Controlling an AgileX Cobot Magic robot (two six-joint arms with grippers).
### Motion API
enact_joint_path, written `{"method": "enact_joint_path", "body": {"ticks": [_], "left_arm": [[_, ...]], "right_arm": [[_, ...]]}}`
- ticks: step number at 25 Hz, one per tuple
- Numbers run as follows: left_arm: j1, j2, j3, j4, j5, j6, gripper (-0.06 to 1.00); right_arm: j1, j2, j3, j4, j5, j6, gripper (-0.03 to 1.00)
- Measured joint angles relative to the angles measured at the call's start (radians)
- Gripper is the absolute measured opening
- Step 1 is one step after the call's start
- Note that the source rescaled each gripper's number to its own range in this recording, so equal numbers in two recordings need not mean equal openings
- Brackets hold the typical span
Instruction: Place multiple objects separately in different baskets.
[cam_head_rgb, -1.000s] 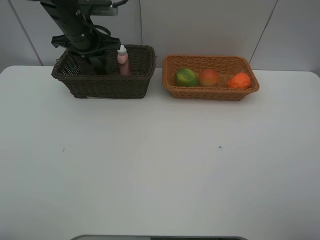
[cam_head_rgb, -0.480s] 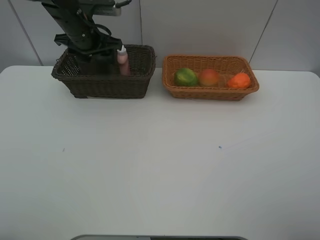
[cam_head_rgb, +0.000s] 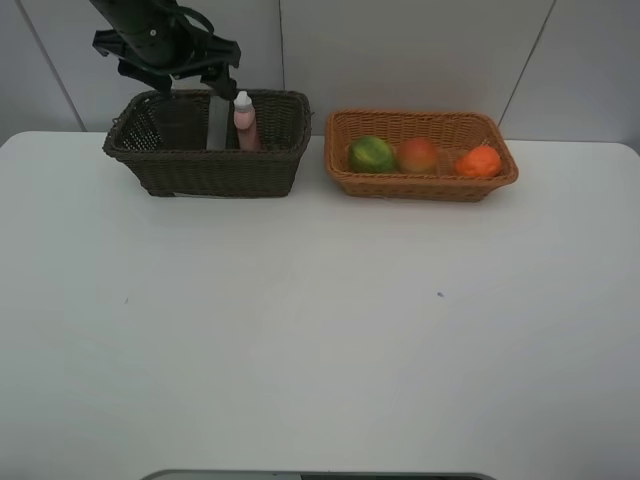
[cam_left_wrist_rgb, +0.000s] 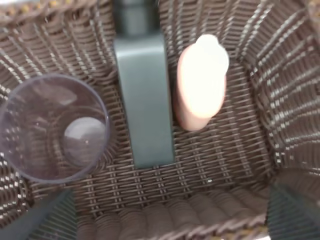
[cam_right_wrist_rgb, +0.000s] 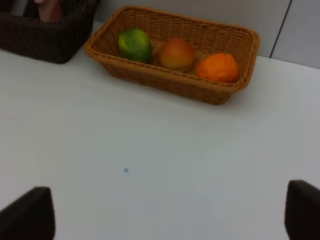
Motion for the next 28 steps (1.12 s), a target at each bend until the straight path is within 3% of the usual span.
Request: {"method": "enact_joint_path", "body": {"ticks": [3,10,18,23,28], "left_arm": [[-0.018,-0.080,0.065,0.020,-0.019,0.000,0.98],[-0.025,-0.353,0.366,0.024,-0.118,0.000,0.98],[-0.022,-0.797,0.660,0.026,-0.115,0.001,0.98],[-0.022,-1.082,0.770,0.028,-0.022,0.002,0.98],[-0.022,-1.284,0.780,0.023,0.137,0.003,0.98]], "right_arm": [[0.000,0.000,0.000,0.000,0.000,0.000,0.99],[0.000,0.000,0.000,0.000,0.000,0.000,0.99],[0.000,0.000,0.000,0.000,0.000,0.000,0.99],[0.000,0.000,0.000,0.000,0.000,0.000,0.99],[0.000,0.000,0.000,0.000,0.000,0.000,0.99]]}}
